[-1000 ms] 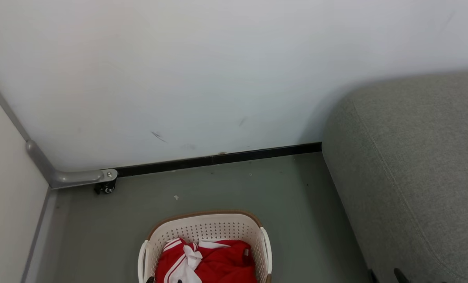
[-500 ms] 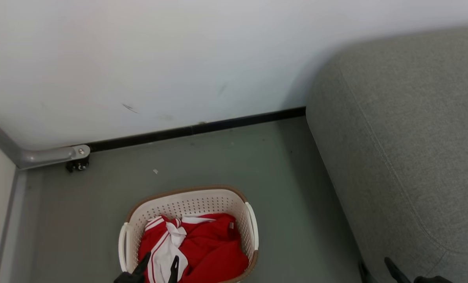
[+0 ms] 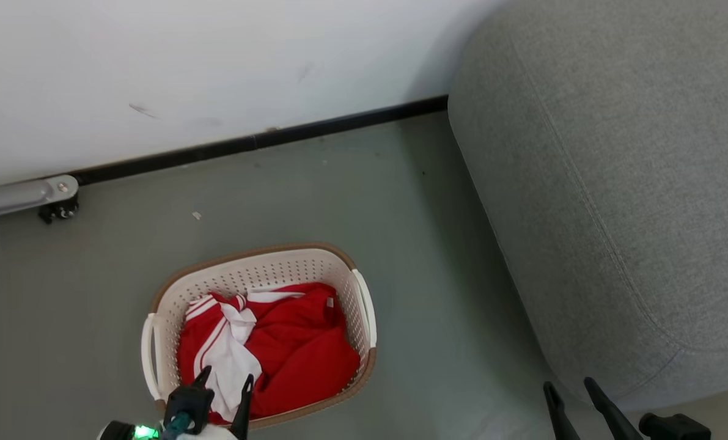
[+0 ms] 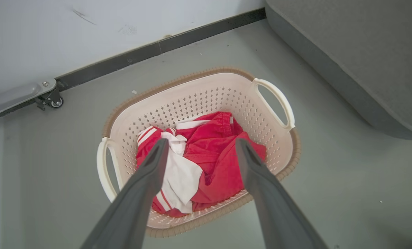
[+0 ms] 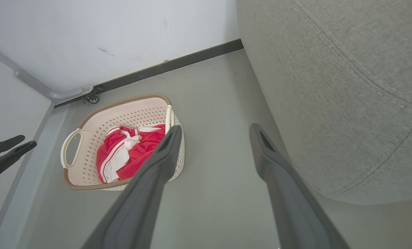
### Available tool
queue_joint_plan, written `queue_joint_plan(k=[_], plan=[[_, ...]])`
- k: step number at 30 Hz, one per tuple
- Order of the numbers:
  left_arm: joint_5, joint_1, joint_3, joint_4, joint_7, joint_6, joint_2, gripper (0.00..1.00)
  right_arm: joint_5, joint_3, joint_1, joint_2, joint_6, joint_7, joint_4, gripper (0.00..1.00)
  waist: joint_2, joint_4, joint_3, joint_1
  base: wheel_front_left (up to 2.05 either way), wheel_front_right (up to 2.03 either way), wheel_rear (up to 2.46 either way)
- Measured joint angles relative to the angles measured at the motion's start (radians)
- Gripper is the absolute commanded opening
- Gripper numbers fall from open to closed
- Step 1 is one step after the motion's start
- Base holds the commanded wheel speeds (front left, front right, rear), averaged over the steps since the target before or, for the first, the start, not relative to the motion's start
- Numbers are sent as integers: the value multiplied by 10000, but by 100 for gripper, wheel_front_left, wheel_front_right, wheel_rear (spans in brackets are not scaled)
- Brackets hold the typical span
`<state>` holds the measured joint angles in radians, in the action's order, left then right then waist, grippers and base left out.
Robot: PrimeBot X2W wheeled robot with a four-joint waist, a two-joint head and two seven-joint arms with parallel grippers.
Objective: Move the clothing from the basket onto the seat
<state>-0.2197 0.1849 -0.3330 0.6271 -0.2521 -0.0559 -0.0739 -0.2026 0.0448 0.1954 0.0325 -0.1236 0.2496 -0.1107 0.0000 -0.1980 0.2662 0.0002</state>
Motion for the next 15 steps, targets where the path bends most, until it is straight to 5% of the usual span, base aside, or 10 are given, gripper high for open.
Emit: queue_joint_plan(k=[15], plan=[[226,2215,81,1638,372,228,-562,100,-366,640,-922,2,0,2,476,100,0,-588,1710,0,0,0,0]])
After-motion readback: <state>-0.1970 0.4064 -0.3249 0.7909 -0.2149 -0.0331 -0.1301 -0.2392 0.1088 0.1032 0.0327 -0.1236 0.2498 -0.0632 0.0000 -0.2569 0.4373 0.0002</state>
